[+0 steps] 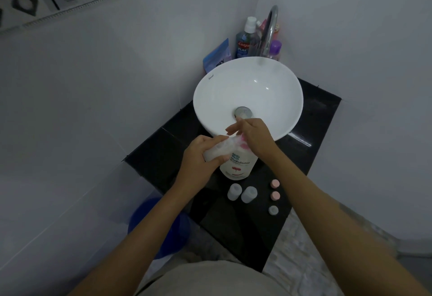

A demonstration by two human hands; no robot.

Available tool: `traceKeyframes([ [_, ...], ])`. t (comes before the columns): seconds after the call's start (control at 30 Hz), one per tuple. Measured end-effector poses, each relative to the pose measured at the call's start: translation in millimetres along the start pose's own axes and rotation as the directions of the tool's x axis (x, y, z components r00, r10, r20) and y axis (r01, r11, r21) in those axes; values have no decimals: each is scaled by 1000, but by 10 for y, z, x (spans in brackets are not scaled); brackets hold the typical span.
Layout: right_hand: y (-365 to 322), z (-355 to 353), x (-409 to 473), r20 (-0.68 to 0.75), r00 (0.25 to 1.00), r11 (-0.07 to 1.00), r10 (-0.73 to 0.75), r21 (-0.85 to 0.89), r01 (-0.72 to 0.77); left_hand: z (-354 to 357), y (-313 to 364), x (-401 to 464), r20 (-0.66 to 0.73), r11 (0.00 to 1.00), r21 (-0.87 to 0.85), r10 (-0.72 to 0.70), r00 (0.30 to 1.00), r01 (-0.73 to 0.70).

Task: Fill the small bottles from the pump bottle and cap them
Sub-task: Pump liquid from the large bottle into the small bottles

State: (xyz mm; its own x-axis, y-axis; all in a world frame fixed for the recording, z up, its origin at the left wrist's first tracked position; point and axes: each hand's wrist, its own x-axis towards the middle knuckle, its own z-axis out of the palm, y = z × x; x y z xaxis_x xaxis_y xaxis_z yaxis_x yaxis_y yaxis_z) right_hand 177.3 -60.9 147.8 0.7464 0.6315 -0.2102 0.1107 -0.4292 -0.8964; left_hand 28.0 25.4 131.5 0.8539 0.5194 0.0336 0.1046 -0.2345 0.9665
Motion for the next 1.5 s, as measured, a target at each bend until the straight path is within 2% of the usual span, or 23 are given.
traceKeyframes([
  [0.1,-58,-43,0,41,999,999,-32,-22,33,-48,-8,-13,3,1000,3,10,1000,-10],
  [0.27,-153,-100,18,-42,994,995,-101,-9,100,-69,89,56,10,998,-2,57,998,-57],
  [0.47,5,22,-3,-63,998,1000,0,25,2,-17,35,47,3,1000,3,22,1000,-22],
  [0.6,0,-42,-16,-31,998,996,-48,-75,45,-30,-4,-1,15,1000,-15,23,1000,-23],
  [0.8,-127,-77,14,-91,990,993,-110,-42,106,-74,104,74,9,998,-24,63,998,-62],
  [0.9,-105,-72,36,-114,991,997,-76,-40,72,-35,127,118,10,997,-21,69,998,-69],
  [0.97,-37,-13,9,-78,997,999,-30,-31,27,-17,88,88,18,999,-18,45,999,-45],
  [1.07,-4,28,-23,-28,1000,999,-2,-36,1,-44,27,48,23,999,16,42,999,-42],
  [1.2,-103,-85,18,-29,999,999,-39,-29,38,-68,64,61,20,992,66,109,994,-110],
  [1.5,-118,-69,43,-36,997,998,-67,-9,67,-72,56,97,39,968,214,121,992,-127],
])
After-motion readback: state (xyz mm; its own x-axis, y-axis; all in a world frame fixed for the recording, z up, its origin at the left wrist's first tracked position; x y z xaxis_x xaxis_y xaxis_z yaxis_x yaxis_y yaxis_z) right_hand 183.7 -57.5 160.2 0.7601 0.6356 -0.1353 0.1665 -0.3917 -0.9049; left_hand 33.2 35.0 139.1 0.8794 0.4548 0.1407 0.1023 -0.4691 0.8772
